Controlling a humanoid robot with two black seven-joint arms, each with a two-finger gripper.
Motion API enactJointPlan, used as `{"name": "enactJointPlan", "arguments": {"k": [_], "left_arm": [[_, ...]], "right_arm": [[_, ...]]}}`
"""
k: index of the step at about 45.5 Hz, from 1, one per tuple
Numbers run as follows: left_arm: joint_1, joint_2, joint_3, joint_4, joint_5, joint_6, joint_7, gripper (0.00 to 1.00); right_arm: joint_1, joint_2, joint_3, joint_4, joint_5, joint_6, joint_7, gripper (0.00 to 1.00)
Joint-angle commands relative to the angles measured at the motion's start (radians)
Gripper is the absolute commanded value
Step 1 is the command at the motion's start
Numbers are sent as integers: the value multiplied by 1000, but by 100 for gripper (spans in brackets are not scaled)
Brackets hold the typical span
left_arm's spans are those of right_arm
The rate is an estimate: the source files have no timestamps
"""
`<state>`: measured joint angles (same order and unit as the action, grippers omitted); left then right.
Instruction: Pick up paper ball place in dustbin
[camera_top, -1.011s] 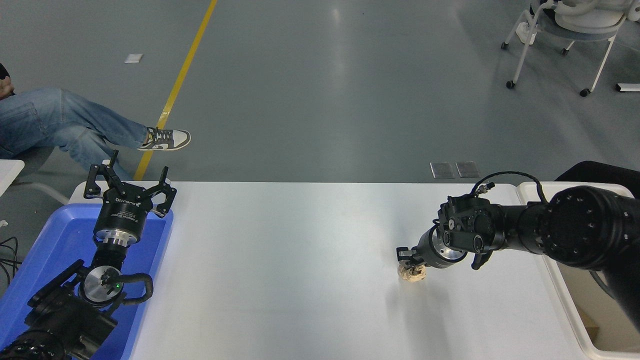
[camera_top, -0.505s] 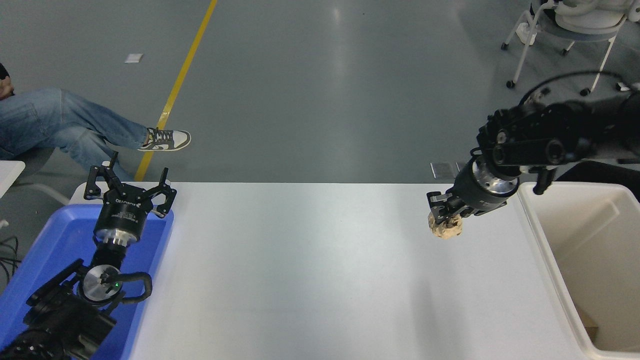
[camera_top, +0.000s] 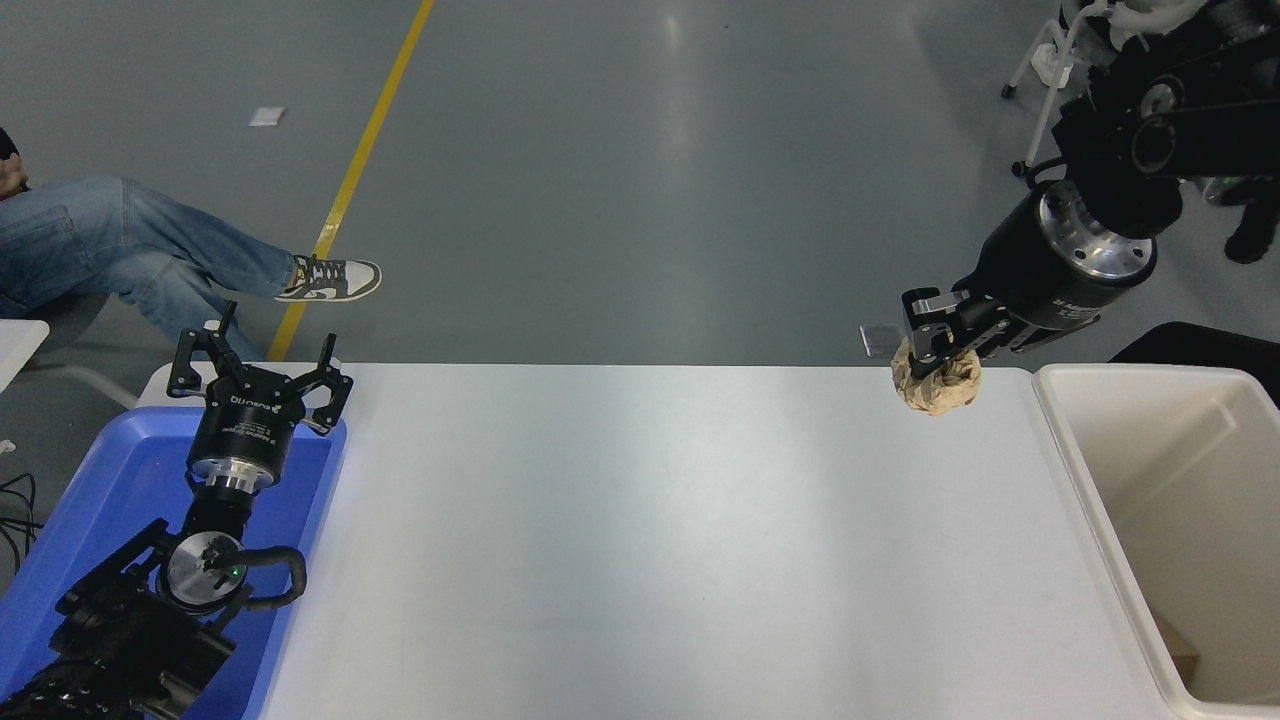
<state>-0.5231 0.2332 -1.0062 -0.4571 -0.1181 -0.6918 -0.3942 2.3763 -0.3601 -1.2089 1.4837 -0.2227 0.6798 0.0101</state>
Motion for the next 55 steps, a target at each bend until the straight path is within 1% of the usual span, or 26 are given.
{"name": "enactJointPlan", "arguments": {"k": [1,7,11,14,19,22,24,26,33,38,42,49,55], "left_arm": [[0,0,0,0,0,0,0,100],[0,0,0,0,0,0,0,100],[0,0,0,0,0,0,0,100],[0,0,0,0,0,0,0,100],[0,0,0,0,0,0,0,100],[0,0,0,0,0,0,0,100],[0,0,0,0,0,0,0,100],[0,0,0,0,0,0,0,100],[0,0,0,0,0,0,0,100],[0,0,0,0,0,0,0,100],[0,0,0,0,0,0,0,100],[0,0,0,0,0,0,0,100],[0,0,0,0,0,0,0,100]], "right_arm": [[15,-109,-89,-40,-79,11,1,0],[-87,-255,-97,-187,-248,9,8,0],[-169,-348,-87,-315,-325,7,16,0],[-244,-414,-78,-388,-357,1,31,0],[-412,-490,-21,-516,-391,-34,60,0],[-541,-517,31,-600,-394,-91,77,0],[-636,-522,64,-661,-396,-124,99,0],[-797,-522,124,-773,-396,-176,123,0],[-1106,-490,293,-973,-380,-256,128,0],[-1298,-413,425,-1086,-368,-276,126,0],[-1420,-333,491,-1190,-327,-304,126,0],[-1588,-203,496,-1336,-219,-353,125,0],[-1646,-126,497,-1356,-169,-387,114,0]]}}
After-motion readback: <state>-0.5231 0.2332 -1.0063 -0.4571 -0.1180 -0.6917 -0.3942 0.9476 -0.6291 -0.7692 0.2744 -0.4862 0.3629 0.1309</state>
